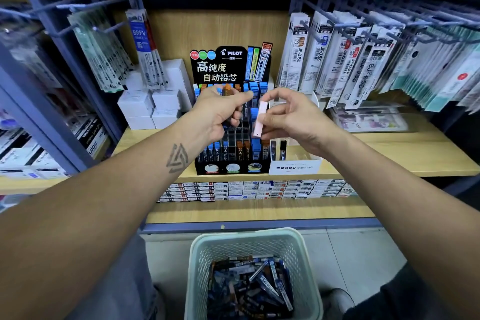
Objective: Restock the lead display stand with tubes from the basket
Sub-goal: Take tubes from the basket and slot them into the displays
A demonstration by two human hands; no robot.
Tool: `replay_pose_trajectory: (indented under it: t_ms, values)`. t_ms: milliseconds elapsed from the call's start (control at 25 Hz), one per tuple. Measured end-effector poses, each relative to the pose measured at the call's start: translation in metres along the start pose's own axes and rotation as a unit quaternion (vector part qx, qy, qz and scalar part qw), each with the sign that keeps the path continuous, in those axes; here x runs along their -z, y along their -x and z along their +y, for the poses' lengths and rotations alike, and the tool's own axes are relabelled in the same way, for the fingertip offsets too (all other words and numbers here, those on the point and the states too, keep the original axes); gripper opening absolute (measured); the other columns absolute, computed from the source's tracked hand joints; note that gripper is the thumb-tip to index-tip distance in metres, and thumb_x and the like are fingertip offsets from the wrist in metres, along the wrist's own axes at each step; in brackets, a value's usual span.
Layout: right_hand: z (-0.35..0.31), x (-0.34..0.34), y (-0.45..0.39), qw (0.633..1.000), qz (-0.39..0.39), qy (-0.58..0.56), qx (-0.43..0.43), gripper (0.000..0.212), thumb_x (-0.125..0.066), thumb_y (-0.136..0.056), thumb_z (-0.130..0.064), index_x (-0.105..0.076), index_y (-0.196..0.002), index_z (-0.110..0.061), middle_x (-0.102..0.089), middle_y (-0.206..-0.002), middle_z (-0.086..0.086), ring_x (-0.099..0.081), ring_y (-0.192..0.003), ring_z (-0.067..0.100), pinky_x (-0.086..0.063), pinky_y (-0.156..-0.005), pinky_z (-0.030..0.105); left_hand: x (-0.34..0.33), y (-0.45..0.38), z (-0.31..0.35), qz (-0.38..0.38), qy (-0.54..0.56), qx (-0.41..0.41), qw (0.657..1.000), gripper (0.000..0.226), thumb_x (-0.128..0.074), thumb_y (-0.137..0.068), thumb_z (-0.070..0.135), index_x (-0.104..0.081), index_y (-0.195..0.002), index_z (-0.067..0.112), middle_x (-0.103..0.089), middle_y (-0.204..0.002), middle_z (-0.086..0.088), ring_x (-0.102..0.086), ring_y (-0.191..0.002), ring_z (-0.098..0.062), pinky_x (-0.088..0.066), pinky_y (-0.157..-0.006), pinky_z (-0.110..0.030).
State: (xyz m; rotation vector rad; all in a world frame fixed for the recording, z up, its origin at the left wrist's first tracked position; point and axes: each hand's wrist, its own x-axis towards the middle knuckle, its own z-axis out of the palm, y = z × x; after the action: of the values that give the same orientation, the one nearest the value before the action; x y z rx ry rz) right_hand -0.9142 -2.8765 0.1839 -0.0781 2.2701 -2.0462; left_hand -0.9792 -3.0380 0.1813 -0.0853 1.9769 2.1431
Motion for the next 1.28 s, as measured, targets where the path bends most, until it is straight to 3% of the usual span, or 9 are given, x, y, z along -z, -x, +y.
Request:
replay_pose_trajectory:
  t_ms: [160, 400, 640, 800, 920, 1080, 1280]
  values:
    - [0.005, 0.010, -0.003, 0.996, 0.090, -0.003, -0.004, 0.025, -0.069, -0.091, -0.002, -0.048, -0.103, -0.008, -0.074, -0.082, 0.022, -0.072, -0.067, 0.031, -0.057, -0.055, 0.030, -0.005, 0.007, -0.004, -0.043, -0.077, -0.008, 0.996, 0.028, -0.083, -0.080, 0.007, -0.055, -0.082, 0.014, -0.061, -0.062, -0.006, -0.042, -0.042, -0.011, -0.031, -0.037, -0.019]
    - [0.009, 0.017, -0.002, 0.993, 0.110, -0.040, -0.003, 0.032, -0.075, -0.086, -0.003, -0.049, -0.106, -0.004, -0.073, -0.076, 0.022, -0.071, -0.060, 0.027, -0.060, -0.057, 0.029, -0.012, 0.020, -0.004, -0.104, -0.182, -0.058, 0.976, 0.028, -0.085, -0.076, 0.004, -0.065, -0.096, 0.008, -0.061, -0.063, -0.007, -0.043, -0.040, -0.009, -0.034, -0.036, -0.019]
    - [0.011, 0.025, -0.002, 0.993, 0.093, -0.066, 0.008, 0.027, -0.069, -0.088, 0.003, -0.062, -0.114, 0.004, -0.071, -0.087, 0.021, -0.068, -0.070, 0.028, -0.054, -0.058, 0.028, -0.012, 0.015, -0.003, -0.132, -0.091, -0.007, 0.987, 0.019, -0.072, -0.085, -0.004, -0.068, -0.099, 0.008, -0.061, -0.068, -0.012, -0.043, -0.041, -0.010, -0.031, -0.036, -0.019]
    - [0.011, 0.026, -0.003, 0.995, 0.089, -0.046, 0.015, 0.030, -0.070, -0.084, 0.006, -0.073, -0.110, -0.006, -0.075, -0.092, 0.016, -0.066, -0.076, 0.025, -0.052, -0.075, 0.039, -0.017, 0.016, -0.006, -0.169, -0.081, 0.011, 0.982, 0.017, -0.065, -0.087, -0.006, -0.065, -0.096, 0.008, -0.059, -0.065, -0.011, -0.041, -0.040, -0.009, -0.029, -0.035, -0.018]
    - [0.007, 0.026, 0.002, 0.998, 0.060, 0.006, 0.011, 0.032, -0.060, -0.092, 0.003, -0.073, -0.117, -0.013, -0.075, -0.095, 0.010, -0.067, -0.075, 0.017, -0.057, -0.066, 0.031, -0.020, 0.017, -0.006, -0.160, -0.082, 0.013, 0.984, 0.011, -0.071, -0.087, 0.000, -0.064, -0.091, 0.008, -0.068, -0.072, -0.012, -0.041, -0.042, -0.009, -0.031, -0.035, -0.019]
    - [0.010, 0.027, 0.008, 0.998, 0.008, 0.057, 0.030, 0.037, -0.069, -0.090, 0.000, -0.058, -0.124, -0.007, -0.063, -0.088, 0.016, -0.066, -0.060, 0.026, -0.052, -0.048, 0.029, -0.019, 0.013, -0.007, -0.125, -0.084, 0.021, 0.988, 0.011, -0.075, -0.085, 0.001, -0.068, -0.091, 0.006, -0.067, -0.071, -0.010, -0.042, -0.043, -0.009, -0.031, -0.036, -0.019]
    - [0.017, 0.044, 0.003, 0.989, 0.107, -0.103, -0.012, 0.022, -0.065, -0.086, 0.013, -0.063, -0.108, 0.010, -0.071, -0.089, 0.027, -0.072, -0.069, 0.024, -0.061, -0.068, 0.025, -0.025, 0.011, -0.008, -0.088, -0.107, 0.000, 0.990, 0.016, -0.077, -0.080, -0.004, -0.068, -0.085, 0.009, -0.062, -0.062, -0.008, -0.043, -0.041, -0.011, -0.030, -0.037, -0.019]
